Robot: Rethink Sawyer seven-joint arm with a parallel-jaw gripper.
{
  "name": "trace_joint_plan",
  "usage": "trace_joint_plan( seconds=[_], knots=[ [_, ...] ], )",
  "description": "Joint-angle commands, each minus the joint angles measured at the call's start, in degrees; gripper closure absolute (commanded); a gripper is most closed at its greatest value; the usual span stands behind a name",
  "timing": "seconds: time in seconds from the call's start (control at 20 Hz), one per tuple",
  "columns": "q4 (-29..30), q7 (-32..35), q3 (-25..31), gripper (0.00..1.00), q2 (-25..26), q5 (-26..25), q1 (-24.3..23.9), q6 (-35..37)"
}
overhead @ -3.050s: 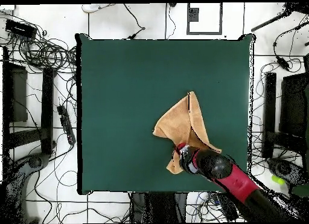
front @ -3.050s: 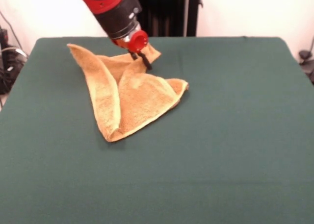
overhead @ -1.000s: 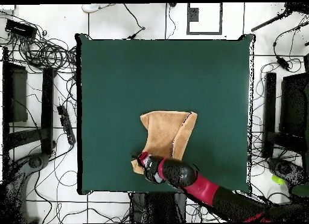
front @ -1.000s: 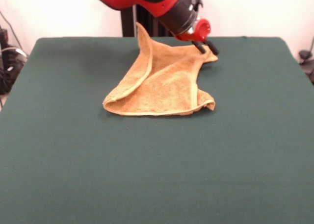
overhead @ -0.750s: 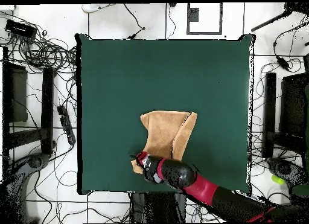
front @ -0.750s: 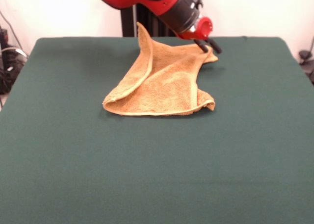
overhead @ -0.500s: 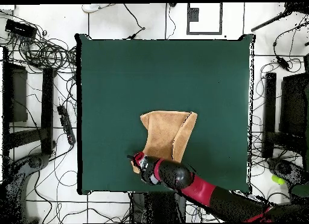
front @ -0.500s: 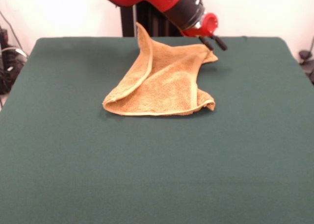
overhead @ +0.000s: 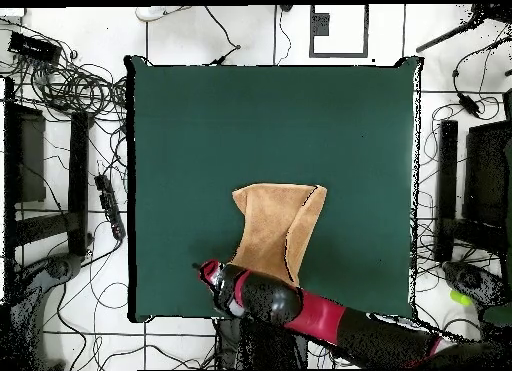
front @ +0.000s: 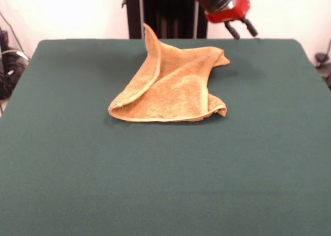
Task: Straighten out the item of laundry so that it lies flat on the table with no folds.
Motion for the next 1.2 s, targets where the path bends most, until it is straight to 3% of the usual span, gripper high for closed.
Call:
trace_joint_plan(
  seconds=[0.05,0.2,0.35,0.55,0.75,0.8,0.85,0.9,1.05,1.2],
  knots=[
    [-3.63,9.61,-8.88,0.0,-24.58,8.58,13.15,19.38],
    [-10.96,6.0,-22.49,0.0,-30.51,3.68,22.78,31.31],
    [-16.29,5.74,-29.56,0.0,-32.59,-3.41,28.25,36.77],
    [-20.57,3.86,-32.76,0.0,-32.93,-12.89,30.63,38.89],
    [-22.42,2.61,-33.32,0.0,-29.67,-21.53,29.99,33.61],
    [-24.64,4.2,-34.4,0.0,-25.22,-24.73,30.8,30.49],
    [-25.08,5.29,-35.25,0.0,-24.63,-26.8,31.4,29.08],
    [-27.7,7.78,-36.72,0.0,-20.25,-29.08,32.71,25.9],
    [-32.75,13.14,-42.04,0.0,-13.77,-36.57,38.01,20.74],
    [-38.44,18.28,-47.35,0.0,-5.33,-38.63,42.3,15.46]
  ],
)
